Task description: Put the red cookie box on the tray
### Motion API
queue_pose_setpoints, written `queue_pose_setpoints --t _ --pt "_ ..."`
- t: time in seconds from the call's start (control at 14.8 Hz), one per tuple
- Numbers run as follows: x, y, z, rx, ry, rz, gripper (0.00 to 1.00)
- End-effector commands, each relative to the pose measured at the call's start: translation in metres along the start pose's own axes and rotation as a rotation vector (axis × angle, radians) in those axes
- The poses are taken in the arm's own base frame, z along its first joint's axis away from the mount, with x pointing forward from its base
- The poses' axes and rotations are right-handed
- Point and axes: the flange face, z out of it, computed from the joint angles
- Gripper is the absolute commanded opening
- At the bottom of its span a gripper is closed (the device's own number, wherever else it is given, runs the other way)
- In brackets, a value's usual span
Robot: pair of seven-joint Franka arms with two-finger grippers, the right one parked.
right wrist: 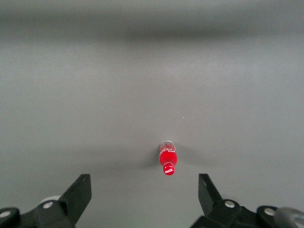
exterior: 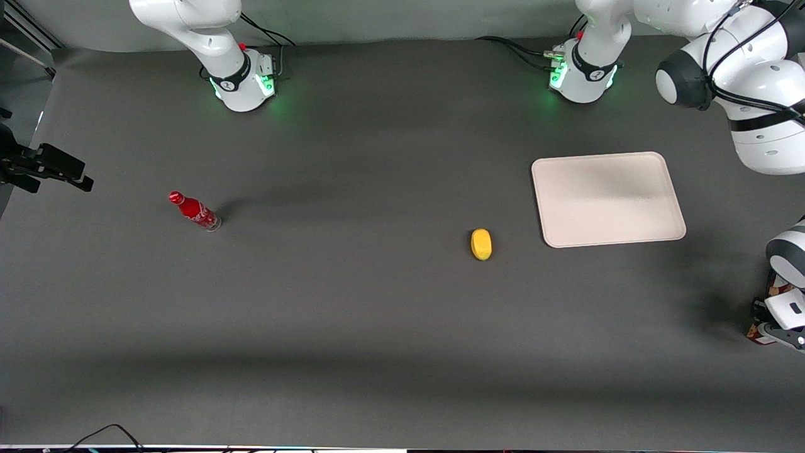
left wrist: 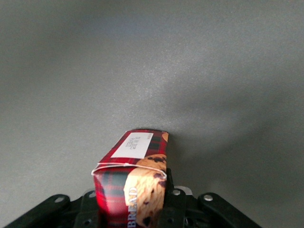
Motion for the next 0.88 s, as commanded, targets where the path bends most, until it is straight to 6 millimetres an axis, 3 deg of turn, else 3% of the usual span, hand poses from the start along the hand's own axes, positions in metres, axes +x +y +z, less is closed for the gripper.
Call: queue_pose_setpoints --t 0.0,0.2,0.4,0.54,0.81 --pt "-0.005 -0.022 -0.049 -0.066 -0.045 -0.005 0.0" --pt "-0.02 -0.045 -0.126 -0.148 -0.136 -0.02 0.0" --pt "-0.042 -0.05 -0.195 -0.216 -0.202 -0.1 0.0" --pt "-0.058 -0.042 -0.247 -0.287 -0.223 -0.199 0.0" --pt "-0.081 -0.01 -0.38 -0.271 -0.307 -0.473 0.0"
